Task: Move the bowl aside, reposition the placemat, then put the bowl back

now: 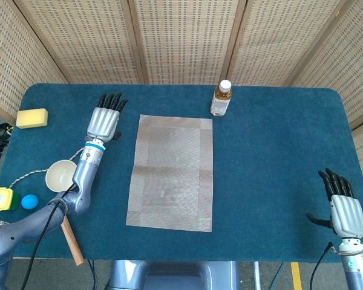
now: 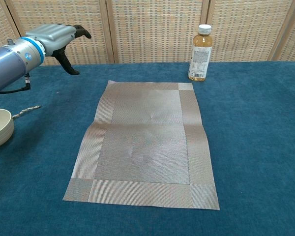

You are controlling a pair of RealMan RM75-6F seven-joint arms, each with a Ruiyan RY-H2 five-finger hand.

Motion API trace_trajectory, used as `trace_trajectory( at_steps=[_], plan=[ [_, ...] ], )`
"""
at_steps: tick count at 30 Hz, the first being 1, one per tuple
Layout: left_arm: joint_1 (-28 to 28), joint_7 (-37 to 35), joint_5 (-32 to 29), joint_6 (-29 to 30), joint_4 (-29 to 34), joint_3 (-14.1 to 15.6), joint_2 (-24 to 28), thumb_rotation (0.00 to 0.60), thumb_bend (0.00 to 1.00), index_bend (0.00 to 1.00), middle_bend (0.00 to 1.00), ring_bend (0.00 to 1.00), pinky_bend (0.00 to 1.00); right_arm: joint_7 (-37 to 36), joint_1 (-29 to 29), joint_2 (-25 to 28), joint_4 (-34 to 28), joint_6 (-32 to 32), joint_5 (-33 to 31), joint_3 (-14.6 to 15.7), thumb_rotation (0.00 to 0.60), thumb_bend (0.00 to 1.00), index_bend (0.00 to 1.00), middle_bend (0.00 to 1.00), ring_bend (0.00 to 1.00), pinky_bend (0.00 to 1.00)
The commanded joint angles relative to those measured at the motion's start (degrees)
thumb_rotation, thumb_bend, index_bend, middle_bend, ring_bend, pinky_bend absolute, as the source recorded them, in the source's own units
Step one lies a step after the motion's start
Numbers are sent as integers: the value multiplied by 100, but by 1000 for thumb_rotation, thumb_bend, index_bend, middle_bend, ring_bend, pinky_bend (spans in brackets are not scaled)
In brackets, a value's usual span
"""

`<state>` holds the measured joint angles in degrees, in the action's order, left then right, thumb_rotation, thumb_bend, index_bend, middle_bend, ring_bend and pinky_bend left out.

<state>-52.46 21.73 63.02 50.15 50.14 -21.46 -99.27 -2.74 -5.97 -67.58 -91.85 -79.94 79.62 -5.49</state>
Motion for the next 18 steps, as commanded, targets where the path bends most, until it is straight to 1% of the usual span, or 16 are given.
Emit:
trace_trajectory(
  at_steps=[1, 4, 6, 9, 12, 15, 18],
  plan=[
    [253, -233, 91, 261, 400, 94, 243, 600, 193, 100, 0, 0, 0, 9, -7, -11, 3, 13, 44, 28, 600, 157, 0, 0, 0, 0],
    [590, -351, 200, 590, 943, 240, 521, 600, 191, 92, 0, 0, 0, 21, -9, -22, 0, 6, 124, 68, 600, 157, 0, 0, 0, 0],
    [900, -353, 286, 877, 1484, 400, 798, 600, 184, 79, 0, 0, 0, 23, -7, -29, -2, -3, 182, 98, 600, 157, 0, 0, 0, 0],
    [1424, -289, 440, 1396, 2388, 695, 1267, 600, 141, 53, 0, 0, 0, 19, -3, -38, -12, -20, 282, 148, 600, 157, 0, 0, 0, 0],
    [2046, -228, 638, 2029, 3227, 1094, 1711, 600, 102, 35, 0, 0, 0, 10, -6, -48, -27, -39, 422, 212, 600, 149, 0, 0, 0, 0],
    [2446, -200, 850, 2418, 3740, 1412, 2009, 600, 66, 17, 0, 0, 0, -6, -9, -53, -39, -52, 532, 263, 600, 135, 0, 0, 0, 0],
    [2803, -189, 1038, 2789, 4055, 1675, 2195, 600, 62, 8, 0, 0, 0, -6, -11, -58, -52, -70, 648, 318, 600, 129, 0, 0, 0, 0]
  ],
)
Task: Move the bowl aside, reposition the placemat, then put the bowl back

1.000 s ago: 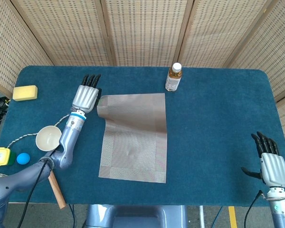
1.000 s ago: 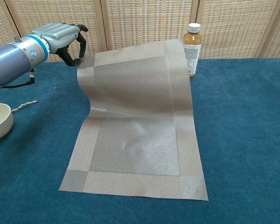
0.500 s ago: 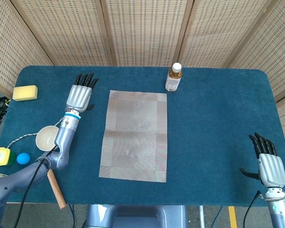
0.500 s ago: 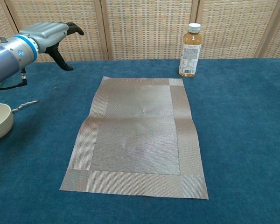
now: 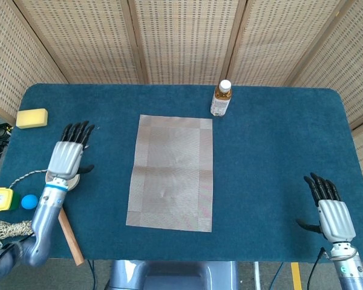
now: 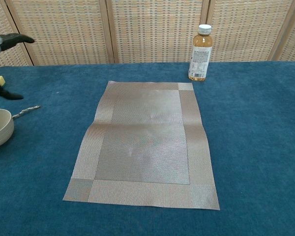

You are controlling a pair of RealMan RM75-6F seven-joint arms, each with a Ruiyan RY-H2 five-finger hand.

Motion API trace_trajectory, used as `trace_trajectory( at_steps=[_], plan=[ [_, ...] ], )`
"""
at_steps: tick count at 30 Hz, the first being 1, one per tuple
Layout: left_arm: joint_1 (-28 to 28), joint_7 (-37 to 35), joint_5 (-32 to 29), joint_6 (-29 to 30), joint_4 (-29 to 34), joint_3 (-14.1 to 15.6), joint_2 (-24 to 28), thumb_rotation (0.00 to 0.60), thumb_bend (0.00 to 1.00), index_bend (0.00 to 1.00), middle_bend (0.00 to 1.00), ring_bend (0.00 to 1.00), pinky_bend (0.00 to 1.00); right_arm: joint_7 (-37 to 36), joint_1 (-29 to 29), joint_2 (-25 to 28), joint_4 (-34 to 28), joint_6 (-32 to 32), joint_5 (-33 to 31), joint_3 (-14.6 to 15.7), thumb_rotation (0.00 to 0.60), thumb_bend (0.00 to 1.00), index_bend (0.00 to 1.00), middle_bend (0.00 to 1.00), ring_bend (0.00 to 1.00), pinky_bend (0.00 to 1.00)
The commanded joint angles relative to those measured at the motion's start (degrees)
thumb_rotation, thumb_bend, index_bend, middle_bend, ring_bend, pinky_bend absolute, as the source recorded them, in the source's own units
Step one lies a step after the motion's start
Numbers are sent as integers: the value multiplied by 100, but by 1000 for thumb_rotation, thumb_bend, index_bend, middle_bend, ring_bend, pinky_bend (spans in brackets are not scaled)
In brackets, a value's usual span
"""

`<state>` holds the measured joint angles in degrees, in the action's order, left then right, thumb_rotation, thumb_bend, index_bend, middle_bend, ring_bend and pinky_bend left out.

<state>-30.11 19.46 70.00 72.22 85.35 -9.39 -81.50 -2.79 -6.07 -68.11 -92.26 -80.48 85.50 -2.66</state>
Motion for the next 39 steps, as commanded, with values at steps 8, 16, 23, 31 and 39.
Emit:
trace_trajectory(
  at_steps=[8, 16, 23, 31, 39],
  plan=[
    [1397, -129, 794, 1492, 962, 952, 715, 600, 63, 0, 0, 0, 0, 62, -13, -69, -51, -42, 333, 174, 600, 103, 0, 0, 0, 0],
    [1893, -206, 1131, 1994, 1022, 1165, 815, 600, 63, 0, 0, 0, 0, 428, -142, -305, -399, 135, 659, 344, 600, 96, 0, 0, 0, 0],
    [1992, -352, 1227, 1975, 1056, 1087, 883, 600, 63, 0, 0, 0, 0, 1056, -350, -897, -765, 434, 880, 411, 600, 96, 0, 0, 0, 0],
    [2093, -500, 1333, 1974, 1058, 998, 954, 600, 63, 0, 0, 0, 0, 1630, -590, -1919, -704, 980, 556, 356, 600, 96, 0, 0, 0, 0],
    [2144, -556, 1323, 1857, 1031, 904, 977, 600, 64, 0, 0, 0, 0, 1799, -626, -2560, -484, 1076, 117, 234, 600, 96, 0, 0, 0, 0]
  ],
)
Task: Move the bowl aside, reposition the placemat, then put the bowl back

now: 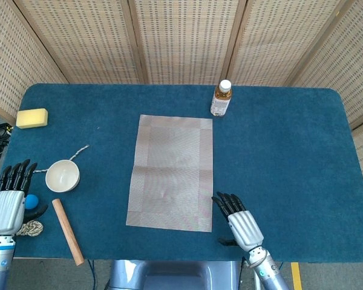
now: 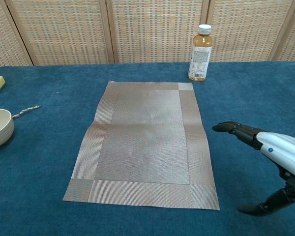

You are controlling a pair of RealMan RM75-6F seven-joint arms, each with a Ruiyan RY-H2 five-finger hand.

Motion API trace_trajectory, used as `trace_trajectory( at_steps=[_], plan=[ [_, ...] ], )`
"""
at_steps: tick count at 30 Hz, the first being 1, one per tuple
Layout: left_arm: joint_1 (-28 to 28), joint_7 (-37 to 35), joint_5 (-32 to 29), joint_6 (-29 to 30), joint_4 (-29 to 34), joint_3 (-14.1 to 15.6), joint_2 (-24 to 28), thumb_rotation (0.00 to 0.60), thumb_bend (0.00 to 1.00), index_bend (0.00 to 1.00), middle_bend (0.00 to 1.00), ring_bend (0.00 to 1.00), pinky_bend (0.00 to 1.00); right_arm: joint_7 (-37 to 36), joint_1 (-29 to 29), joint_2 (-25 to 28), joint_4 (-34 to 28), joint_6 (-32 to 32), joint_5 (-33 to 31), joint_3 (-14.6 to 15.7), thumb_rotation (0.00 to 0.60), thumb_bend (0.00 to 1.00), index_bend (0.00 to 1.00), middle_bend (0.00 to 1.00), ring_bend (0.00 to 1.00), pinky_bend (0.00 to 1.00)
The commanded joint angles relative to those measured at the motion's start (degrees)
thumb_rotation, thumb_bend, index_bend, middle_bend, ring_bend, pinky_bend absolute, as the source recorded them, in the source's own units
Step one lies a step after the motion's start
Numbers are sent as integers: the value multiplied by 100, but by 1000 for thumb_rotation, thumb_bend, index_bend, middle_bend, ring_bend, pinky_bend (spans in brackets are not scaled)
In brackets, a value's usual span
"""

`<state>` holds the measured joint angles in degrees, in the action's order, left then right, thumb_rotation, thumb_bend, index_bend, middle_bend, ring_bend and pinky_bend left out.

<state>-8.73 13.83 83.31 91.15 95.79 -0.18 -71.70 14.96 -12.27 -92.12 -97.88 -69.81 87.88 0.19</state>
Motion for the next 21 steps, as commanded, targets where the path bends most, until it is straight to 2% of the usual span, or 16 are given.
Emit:
trace_trajectory(
  at_steps=[1, 21],
  plan=[
    [10, 12, -12, -53, -15, -25, -4, 600, 64, 0, 0, 0, 0, 12, -1, -225, 104, -4, -157, -64, 600, 96, 0, 0, 0, 0],
    [87, -74, -107, -265, 14, -184, 66, 600, 65, 0, 0, 0, 0, -299, 88, -1216, 908, -53, -746, -132, 600, 114, 0, 0, 0, 0]
  ],
)
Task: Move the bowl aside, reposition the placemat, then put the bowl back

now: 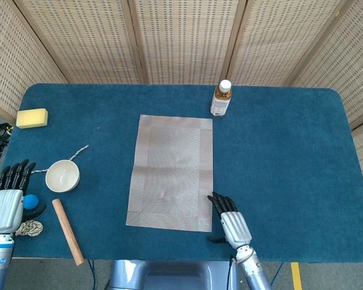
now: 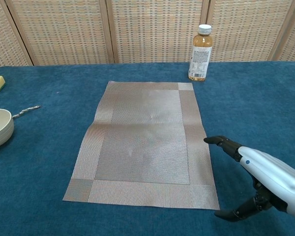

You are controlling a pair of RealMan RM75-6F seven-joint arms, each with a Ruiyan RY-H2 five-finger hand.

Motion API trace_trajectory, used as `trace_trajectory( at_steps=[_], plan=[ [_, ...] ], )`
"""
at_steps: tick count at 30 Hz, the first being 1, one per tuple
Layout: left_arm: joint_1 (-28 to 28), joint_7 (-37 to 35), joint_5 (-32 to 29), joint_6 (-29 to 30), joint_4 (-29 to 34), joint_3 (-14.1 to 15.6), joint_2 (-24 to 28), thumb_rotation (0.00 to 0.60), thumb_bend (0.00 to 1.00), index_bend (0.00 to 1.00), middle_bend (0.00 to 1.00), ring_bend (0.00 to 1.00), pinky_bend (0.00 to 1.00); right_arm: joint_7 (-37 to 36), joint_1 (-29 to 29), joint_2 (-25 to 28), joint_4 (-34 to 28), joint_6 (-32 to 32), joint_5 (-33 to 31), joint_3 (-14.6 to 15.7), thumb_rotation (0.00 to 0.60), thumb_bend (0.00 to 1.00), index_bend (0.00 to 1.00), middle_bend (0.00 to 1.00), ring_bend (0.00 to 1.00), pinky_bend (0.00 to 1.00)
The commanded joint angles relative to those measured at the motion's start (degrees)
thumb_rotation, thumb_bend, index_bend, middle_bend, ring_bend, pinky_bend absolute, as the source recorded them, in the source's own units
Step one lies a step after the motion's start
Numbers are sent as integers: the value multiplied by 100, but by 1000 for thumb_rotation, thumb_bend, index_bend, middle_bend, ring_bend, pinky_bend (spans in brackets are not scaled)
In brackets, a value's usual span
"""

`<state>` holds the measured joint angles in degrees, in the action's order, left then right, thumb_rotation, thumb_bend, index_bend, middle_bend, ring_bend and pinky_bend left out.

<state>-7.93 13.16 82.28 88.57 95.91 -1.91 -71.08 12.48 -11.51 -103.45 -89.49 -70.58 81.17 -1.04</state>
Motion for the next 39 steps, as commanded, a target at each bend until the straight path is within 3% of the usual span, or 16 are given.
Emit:
trace_trajectory(
  at_steps=[1, 30, 39],
  plan=[
    [11, -13, -7, -14, 6, -16, 8, 600, 65, 0, 0, 0, 0, -55, 9, -113, 110, 30, -86, -10, 600, 126, 0, 0, 0, 0],
    [45, -46, -59, -221, 3, -133, 10, 600, 66, 0, 0, 0, 0, -103, -185, -810, 1205, 116, -247, -198, 600, 154, 0, 0, 0, 0],
    [49, -85, -70, -271, -8, -157, -15, 600, 65, 0, 0, 0, 0, -773, -241, -1195, 1952, -453, 356, -202, 600, 346, 0, 0, 0, 0]
  ],
)
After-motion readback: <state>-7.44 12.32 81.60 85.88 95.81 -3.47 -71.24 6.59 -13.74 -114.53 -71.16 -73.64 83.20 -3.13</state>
